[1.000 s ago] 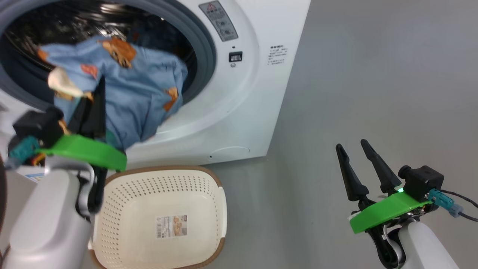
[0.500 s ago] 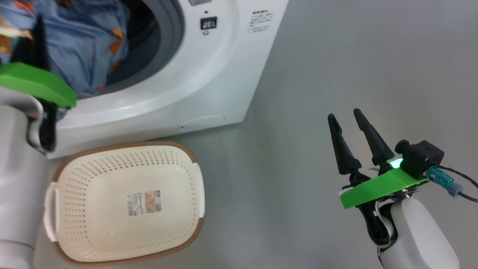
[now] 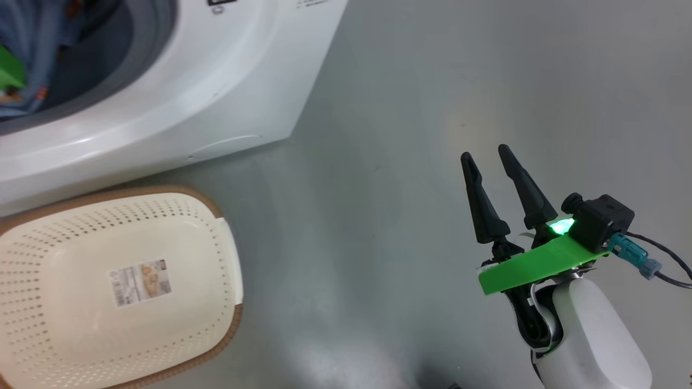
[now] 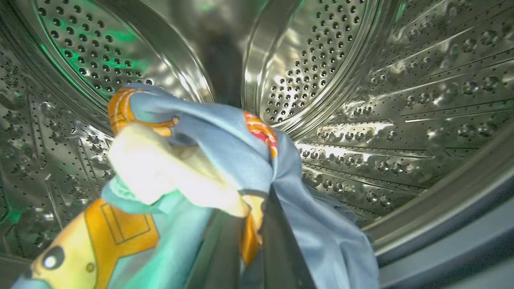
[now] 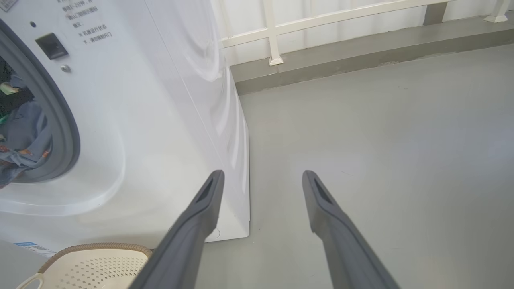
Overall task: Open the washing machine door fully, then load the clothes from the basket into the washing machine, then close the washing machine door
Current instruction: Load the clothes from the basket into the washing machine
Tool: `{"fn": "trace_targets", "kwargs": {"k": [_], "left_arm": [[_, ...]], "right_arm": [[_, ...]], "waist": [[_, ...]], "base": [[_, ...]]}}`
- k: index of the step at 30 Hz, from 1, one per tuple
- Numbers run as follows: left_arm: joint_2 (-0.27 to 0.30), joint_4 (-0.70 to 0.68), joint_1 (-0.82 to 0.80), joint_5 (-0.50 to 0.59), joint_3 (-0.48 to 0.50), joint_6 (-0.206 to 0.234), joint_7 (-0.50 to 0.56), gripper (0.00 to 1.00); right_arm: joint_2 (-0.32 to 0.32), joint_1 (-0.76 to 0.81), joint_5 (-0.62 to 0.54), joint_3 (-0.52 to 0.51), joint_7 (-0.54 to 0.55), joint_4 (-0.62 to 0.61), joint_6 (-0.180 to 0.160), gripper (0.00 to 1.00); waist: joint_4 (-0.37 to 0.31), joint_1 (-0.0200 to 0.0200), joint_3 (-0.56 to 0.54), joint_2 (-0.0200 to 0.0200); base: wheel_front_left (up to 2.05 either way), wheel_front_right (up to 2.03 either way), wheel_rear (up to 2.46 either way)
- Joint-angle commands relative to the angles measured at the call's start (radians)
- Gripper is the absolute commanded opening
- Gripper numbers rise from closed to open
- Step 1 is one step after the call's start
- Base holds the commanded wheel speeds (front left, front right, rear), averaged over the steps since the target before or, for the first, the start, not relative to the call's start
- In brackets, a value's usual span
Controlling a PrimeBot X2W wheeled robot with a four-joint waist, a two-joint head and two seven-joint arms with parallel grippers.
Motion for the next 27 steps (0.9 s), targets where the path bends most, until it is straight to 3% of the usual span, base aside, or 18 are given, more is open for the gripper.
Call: {"fn": "trace_targets", "kwargs": {"k": [1,7,16,17,18,24,27], "left_arm": [[0.051,-0.011,-0.035,0.01,0.01,-0.009,-0.009,0.0],[0.062,0.003,-0.121,0.034,0.005,0.011,-0.013,0.0],[0.083,-0.3,-0.118,0.106,0.118,0.053,-0.014,0.0],[0.075,-0.277,-0.109,0.107,0.123,0.057,-0.014,0.46],[0.067,-0.247,-0.104,0.108,0.125,0.062,-0.014,1.0],[0.048,-0.053,-0.1,0.106,0.127,0.085,0.015,1.0],[0.043,0.001,-0.113,0.104,0.122,0.075,0.009,1.0]], "right_arm": [[0.001,-0.003,0.008,0.022,-0.005,-0.027,0.003,1.0],[0.01,-0.007,0.017,0.035,-0.005,-0.031,0.003,1.0],[0.015,-0.016,0.028,0.031,-0.005,-0.043,0.003,1.0],[0.016,-0.015,0.029,0.032,-0.005,-0.042,0.003,1.0],[0.016,-0.014,0.033,0.033,-0.005,-0.04,0.003,1.0],[0.016,-0.019,0.051,0.045,-0.005,-0.033,0.003,1.0],[0.016,-0.022,0.049,0.043,-0.005,-0.03,0.003,1.0]], "waist": [[-0.045,0.0,0.044,0.0],[-0.075,0.0,0.078,0.0],[-0.1,0.0,0.121,0.0],[-0.099,0.0,0.12,0.0],[-0.097,0.0,0.119,0.0],[-0.085,0.0,0.111,0.0],[-0.072,0.0,0.102,0.0]], "base": [[0.0,0.0,0.0],[0.0,0.0,0.0],[0.0,0.0,0.0],[0.0,0.0,0.0],[0.0,0.0,0.0],[0.0,0.0,0.0],[0.0,0.0,0.0]]}}
